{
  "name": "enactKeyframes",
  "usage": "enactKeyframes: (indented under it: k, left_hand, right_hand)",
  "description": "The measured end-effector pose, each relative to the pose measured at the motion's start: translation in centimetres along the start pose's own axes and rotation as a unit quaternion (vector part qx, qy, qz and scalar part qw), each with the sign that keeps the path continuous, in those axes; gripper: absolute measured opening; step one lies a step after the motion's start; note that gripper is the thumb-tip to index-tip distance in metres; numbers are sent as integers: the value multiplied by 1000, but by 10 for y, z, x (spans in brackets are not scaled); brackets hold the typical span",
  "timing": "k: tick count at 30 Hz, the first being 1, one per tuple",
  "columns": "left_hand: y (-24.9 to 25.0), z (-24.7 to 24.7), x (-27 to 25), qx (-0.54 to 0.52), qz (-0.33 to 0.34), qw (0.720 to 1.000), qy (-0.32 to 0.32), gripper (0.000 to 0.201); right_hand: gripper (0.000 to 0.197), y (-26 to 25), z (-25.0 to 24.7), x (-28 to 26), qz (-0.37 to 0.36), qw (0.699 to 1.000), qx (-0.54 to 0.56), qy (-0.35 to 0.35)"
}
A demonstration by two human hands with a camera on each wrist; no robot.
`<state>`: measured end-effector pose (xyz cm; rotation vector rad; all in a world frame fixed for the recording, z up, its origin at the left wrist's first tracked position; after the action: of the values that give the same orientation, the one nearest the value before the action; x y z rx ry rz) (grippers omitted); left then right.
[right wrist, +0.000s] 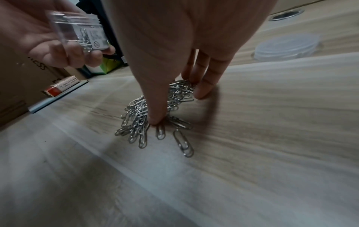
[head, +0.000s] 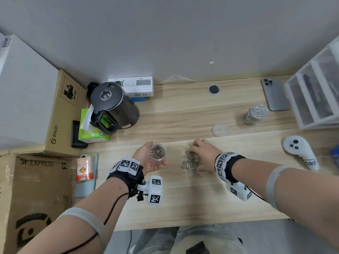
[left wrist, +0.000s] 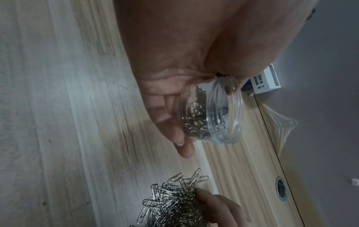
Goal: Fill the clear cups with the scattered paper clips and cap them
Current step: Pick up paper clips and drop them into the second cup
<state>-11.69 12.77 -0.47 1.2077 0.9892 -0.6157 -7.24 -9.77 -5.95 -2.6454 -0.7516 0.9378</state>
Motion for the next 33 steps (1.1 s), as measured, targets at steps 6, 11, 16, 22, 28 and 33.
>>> enactKeyframes:
  k: [6,11,16,22,28,33]
  left_hand:
    - [1,0,0,-1,5,1000,-17,45]
    - [2,0,-2,-2,4,1000,-20,45]
    - [4,-2,1,-2,0,1000,-15,43]
    - [7,1,8,8,-3,1000,-9,46]
    - [6,8,13,10,-5,1000,-13,47]
    - [4,8,18,13,-9,1000,-11,47]
  right_hand:
    - [103,6,-12,-2,-15,999,-41,-8]
    - [132,15,-14,-7,-20,992,-110,-64]
    - [118,5,-5,-3,2,999,-42,-19]
    - [126,-5,-5,0,-11,1000,-7,-19]
    - [120,-21,7,-2,-25,997,-72,-29]
    - [91,-21,9,4,-39,997,-66,-31]
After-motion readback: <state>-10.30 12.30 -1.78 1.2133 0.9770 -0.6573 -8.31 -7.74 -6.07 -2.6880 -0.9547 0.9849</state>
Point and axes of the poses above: each hand's wrist, its own x-axis towards the middle knuckle, its own z-axis out of the palm, y = z × x, the point moved 3 cm from there along x, towards the middle knuckle, and after that the axes turned 3 degrees about z, right-handed, at the moved point
